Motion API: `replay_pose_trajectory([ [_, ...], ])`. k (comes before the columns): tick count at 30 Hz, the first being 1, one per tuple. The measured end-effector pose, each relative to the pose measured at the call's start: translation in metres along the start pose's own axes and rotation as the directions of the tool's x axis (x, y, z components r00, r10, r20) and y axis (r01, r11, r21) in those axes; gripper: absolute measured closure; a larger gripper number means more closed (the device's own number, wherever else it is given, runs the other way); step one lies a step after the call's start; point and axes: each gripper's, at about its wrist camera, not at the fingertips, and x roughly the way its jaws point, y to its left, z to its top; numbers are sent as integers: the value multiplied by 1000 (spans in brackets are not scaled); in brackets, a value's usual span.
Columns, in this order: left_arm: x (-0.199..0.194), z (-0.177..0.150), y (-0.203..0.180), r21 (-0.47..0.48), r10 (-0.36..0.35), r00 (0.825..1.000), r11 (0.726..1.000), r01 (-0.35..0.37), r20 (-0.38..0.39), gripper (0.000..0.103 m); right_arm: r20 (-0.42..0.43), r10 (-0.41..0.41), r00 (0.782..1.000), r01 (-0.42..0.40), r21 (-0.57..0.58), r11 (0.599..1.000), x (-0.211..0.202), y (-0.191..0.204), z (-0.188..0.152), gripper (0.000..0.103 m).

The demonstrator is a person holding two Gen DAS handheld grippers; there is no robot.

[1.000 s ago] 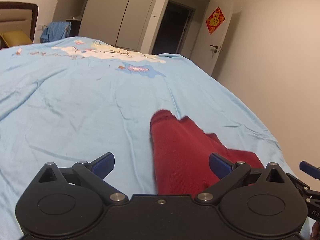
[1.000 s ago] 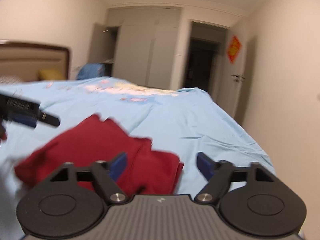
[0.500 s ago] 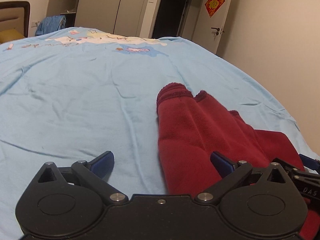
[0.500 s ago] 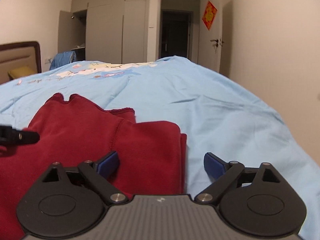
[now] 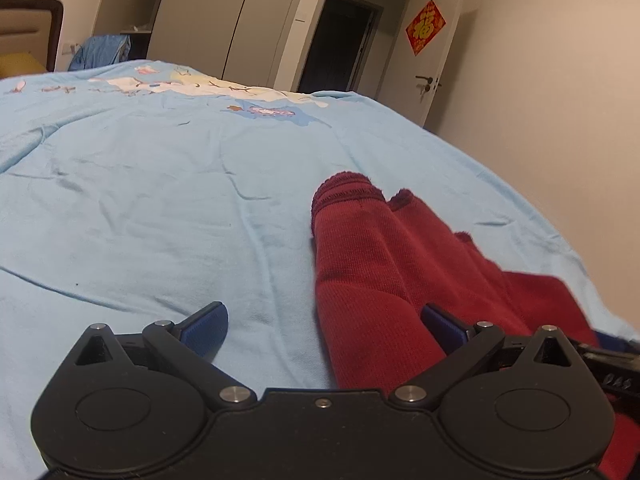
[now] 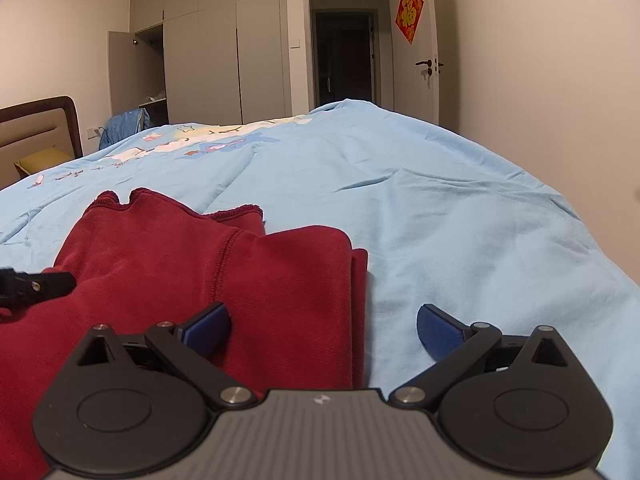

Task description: Fold small clothes

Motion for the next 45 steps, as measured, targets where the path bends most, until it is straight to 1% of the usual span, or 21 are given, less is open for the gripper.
replay_pose_trajectory([
  [3,-21,2,-1,-36,-11,1000,999,11,6,2,1,4,1000,-4,6,1000,0,-2,0,1],
  [6,-44,-7,-7,0,-50,999,999,50,6,2,1,3,1000,-3,6,1000,0,-1,0,1],
  [8,-52,-17,-9,21,-48,999,999,48,1,2,2,3,1000,-3,6,1000,0,-1,0,1],
  [11,-47,-30,-7,32,-9,1000,999,10,-26,1,3,3,1000,-3,3,1000,0,-1,-1,1],
  [12,-44,-34,-8,42,-2,1000,999,3,-22,1,4,0,1000,0,1,1000,0,0,-1,1],
  [14,-42,-40,-13,98,16,1000,995,-16,1,1,4,-2,1000,2,-1,1000,0,0,-1,1],
  [16,-42,-46,-14,118,22,1000,993,-25,22,1,4,-1,1000,1,1,1000,0,0,-1,1],
  [22,-46,-46,-9,95,2,999,995,-6,41,1,10,-1,1000,0,5,1000,0,0,-2,0],
  [27,-70,-44,-7,39,-26,999,999,24,45,3,16,-4,1000,4,12,1000,-1,0,-3,0],
  [30,-78,-50,-5,46,-33,999,998,31,36,3,16,-4,1000,4,16,1000,-3,1,-4,0],
  [34,-75,-60,-8,84,-5,1000,996,3,28,2,19,-6,1000,6,15,1000,-3,2,-4,0],
  [38,-73,-63,-8,94,7,999,995,-10,31,1,21,-4,1000,3,22,1000,-5,1,-5,0],
  [41,-73,-63,-8,96,12,1000,995,-15,29,1,43,-4,999,1,64,998,-18,0,-6,0],
  [43,-73,-64,-7,94,10,999,996,-13,32,1,89,22,996,-32,112,993,-38,-3,-9,0],
  [45,-73,-64,-7,93,11,999,996,-14,34,1,114,50,992,-64,122,991,-54,-1,-14,0],
])
